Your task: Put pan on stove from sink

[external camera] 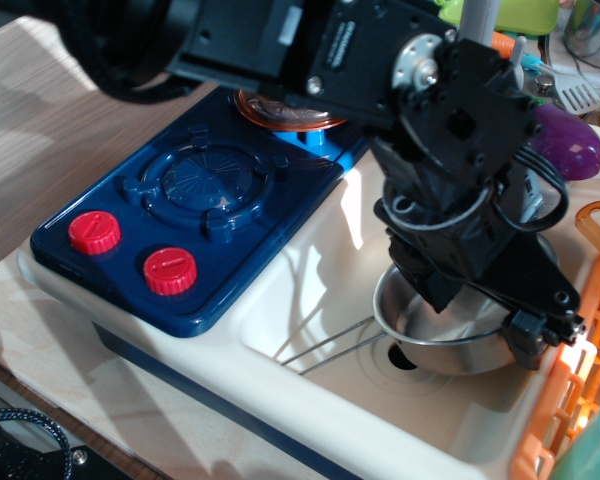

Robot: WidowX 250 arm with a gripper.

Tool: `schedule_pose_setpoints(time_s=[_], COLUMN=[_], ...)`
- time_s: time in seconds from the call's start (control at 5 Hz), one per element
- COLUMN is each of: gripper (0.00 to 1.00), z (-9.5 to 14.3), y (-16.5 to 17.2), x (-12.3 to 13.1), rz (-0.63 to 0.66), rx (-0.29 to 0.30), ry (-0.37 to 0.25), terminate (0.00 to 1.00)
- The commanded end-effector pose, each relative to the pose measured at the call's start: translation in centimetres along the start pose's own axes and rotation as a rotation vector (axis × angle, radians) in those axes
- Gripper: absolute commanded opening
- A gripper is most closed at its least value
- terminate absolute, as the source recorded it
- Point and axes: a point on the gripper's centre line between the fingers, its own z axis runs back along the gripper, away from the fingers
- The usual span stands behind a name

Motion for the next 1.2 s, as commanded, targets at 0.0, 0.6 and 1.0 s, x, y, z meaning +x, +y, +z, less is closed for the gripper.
schedule_pose_setpoints(time_s=[0.0,0.6,1.0], gripper=[0.00,0.00,0.00], z=[-1.1,1.9,5.1], y=[0.6,-0.2,0.2], x=[0.1,1.9,3.2], rz=[0.013,0.052,0.078], rx=[-0.012,0.079,0.169], ry=[-0.032,0.034,0.077], terminate=[0.00,0.00,0.00])
